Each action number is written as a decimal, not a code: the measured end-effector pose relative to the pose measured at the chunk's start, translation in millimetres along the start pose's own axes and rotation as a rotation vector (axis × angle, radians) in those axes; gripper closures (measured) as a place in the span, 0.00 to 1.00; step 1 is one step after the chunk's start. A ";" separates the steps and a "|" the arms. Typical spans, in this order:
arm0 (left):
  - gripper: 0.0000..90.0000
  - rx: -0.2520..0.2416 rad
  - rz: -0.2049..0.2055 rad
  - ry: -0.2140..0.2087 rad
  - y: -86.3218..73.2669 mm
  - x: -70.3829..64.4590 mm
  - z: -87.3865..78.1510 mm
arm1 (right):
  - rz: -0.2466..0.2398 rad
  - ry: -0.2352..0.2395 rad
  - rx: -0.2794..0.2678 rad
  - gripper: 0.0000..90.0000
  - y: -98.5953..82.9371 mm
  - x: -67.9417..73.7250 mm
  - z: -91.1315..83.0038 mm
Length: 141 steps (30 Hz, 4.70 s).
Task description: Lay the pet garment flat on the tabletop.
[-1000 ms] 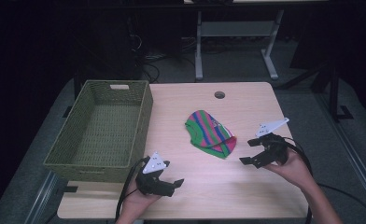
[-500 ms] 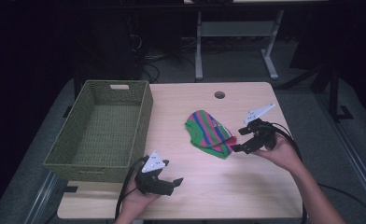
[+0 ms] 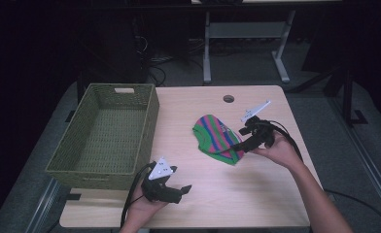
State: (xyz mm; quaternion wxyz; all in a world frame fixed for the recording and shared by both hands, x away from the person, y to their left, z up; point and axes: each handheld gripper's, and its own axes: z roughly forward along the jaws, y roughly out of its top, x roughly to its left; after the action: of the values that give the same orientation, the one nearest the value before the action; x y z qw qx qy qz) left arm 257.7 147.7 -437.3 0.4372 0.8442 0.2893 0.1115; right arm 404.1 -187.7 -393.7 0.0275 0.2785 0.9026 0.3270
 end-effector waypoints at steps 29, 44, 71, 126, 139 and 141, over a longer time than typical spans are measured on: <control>0.19 -0.009 -0.010 -0.005 0.5 3.8 -1.6 | 0.018 -0.042 0.082 0.19 32.3 -22.5 56.1; 0.19 -0.011 -0.010 -0.009 0.4 3.4 -1.6 | 0.013 -0.094 0.148 0.19 31.9 -26.7 82.8; 0.20 -0.001 -0.007 0.003 0.0 3.1 -0.4 | -0.075 -0.183 0.261 0.67 44.4 -19.7 94.2; 0.20 -0.034 -0.035 0.008 -2.7 5.7 -6.7 | -0.146 -0.042 0.012 0.84 43.3 48.3 -45.9; 0.20 -0.060 -0.054 0.010 -3.9 9.5 -12.4 | -0.137 -0.006 0.010 0.84 11.5 63.4 -47.0; 0.20 -0.061 -0.058 0.009 -4.0 9.2 -12.1 | -0.137 0.002 0.015 0.84 5.9 65.5 -44.6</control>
State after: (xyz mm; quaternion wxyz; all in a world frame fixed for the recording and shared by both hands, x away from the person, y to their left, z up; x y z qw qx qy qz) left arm 258.3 163.0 -433.9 0.4644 0.8214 0.3120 0.1113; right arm 341.3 -175.5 -346.4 0.0468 0.2158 0.9220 0.3181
